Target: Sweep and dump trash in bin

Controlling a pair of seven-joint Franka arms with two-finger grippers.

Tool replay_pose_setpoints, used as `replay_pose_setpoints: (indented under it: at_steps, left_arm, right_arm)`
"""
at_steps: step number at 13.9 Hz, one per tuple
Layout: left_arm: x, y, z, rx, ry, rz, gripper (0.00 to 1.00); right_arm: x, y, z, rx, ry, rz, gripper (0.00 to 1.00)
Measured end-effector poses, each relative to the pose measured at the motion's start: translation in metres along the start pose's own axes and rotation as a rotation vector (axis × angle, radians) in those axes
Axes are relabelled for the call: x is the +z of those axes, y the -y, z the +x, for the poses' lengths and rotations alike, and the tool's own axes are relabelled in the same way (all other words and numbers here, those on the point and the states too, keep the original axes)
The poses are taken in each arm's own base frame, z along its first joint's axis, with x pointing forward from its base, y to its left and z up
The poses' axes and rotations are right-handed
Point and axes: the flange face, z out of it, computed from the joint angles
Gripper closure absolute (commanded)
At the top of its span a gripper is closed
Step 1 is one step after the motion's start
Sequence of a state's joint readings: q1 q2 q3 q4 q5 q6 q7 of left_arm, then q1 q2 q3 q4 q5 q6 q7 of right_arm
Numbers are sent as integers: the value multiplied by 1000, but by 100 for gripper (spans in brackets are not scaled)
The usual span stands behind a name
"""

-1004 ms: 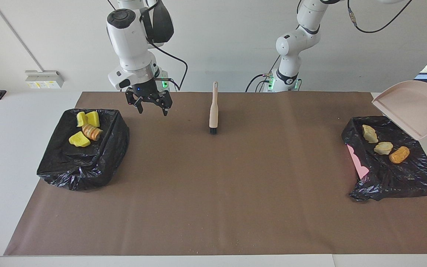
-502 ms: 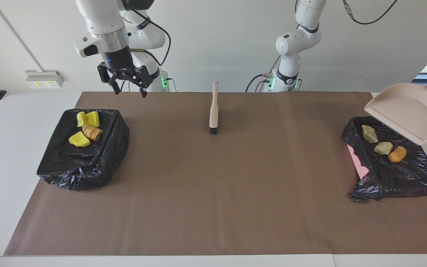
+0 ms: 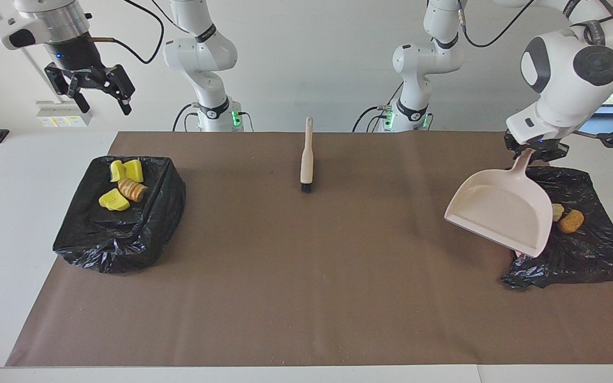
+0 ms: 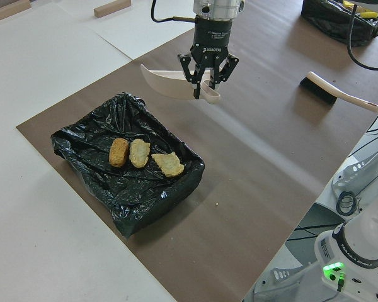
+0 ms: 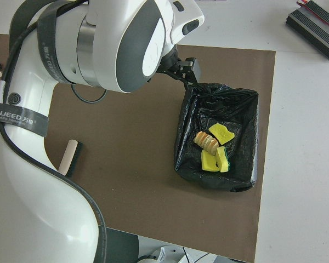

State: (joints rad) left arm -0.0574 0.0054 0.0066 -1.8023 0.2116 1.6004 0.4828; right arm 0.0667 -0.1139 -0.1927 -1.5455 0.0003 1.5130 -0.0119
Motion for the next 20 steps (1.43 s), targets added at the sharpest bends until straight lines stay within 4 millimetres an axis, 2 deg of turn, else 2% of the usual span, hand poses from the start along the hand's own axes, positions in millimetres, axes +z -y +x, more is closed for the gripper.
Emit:
replay_pose_setpoints:
  at_steps: [1,4,7,9,11,14,15,17,20]
  left_arm:
    - [0,-26,21,-51,-30,-25,100]
    - [2,-89,70,-152,-96,-91,100]
    - [8,-164,135,-275,-120,-129,100]
    - [7,-205,176,-333,-140,-163,100]
    - [4,-240,202,-367,-171,-179,100]
    - [2,-300,222,-366,-206,-189,100]
    - [1,-314,229,-367,-217,-193,100]
    - [7,-326,249,-368,-240,-200,100]
    - [38,-347,279,-347,-254,-200,100]
  right_arm:
    - [2,2,1,-5,4,1,0]
    - [9,13,3,-25,17,1,0]
    - [12,22,3,-42,24,1,0]
    - [13,24,3,-46,27,1,0]
    - [14,24,2,-48,35,-3,0]
    - [19,20,1,-81,49,-29,0]
    - [21,20,0,-85,54,-30,0]
    - [23,24,-1,-93,60,-30,0]
    - [23,25,-3,-95,60,-30,0]
